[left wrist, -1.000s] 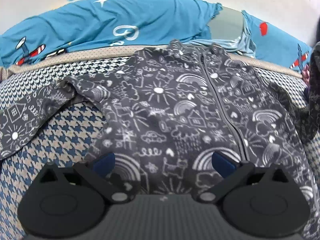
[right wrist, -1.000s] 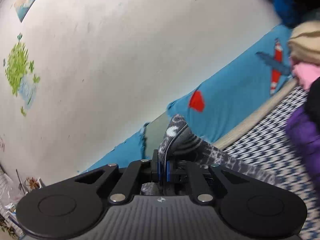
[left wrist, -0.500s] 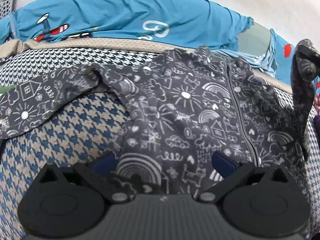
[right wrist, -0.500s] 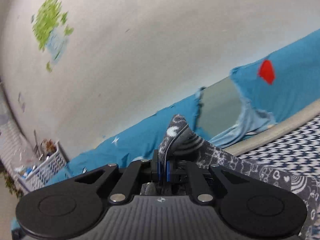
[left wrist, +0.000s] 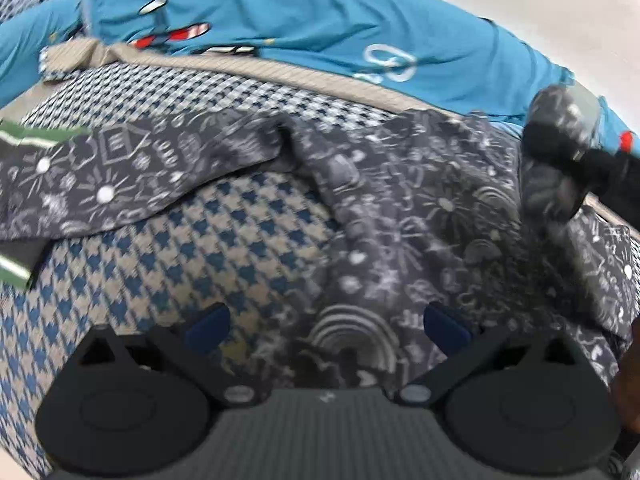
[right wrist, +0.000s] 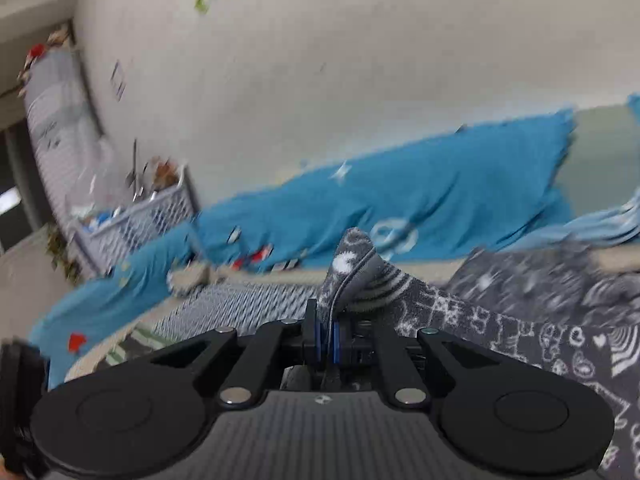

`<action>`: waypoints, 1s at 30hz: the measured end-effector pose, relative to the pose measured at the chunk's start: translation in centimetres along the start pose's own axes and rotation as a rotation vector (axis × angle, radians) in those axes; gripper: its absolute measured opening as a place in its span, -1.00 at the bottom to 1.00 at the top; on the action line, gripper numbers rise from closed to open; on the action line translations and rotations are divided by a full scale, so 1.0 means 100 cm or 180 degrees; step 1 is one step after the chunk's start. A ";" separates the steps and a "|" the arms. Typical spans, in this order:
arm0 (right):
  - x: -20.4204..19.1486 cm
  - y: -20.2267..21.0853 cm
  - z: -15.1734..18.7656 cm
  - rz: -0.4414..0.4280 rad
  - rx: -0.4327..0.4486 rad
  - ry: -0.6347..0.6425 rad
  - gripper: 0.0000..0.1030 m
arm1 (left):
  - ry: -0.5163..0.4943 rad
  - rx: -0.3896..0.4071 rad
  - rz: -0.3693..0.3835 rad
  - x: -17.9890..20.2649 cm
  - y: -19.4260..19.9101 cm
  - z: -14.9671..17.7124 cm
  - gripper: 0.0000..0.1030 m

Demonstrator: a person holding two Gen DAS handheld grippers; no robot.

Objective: Fold clothes
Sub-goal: 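Fold the held sleeve across the jacket body with the right tool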

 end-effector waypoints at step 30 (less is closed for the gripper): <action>0.120 0.041 -0.030 0.1120 -0.0130 -0.0368 -0.26 | -0.0465 0.0352 0.0172 0.069 -0.028 -0.001 1.00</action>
Point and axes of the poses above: each gripper's, at about its wrist camera, not at the fingertips, and y roughly against the way its jaws point, x to its right, z to its underside, the point moved 3 cm from there along -y, roughly the way its jaws point, and after that the axes turned 10 degrees about z, right-handed, at the moved point
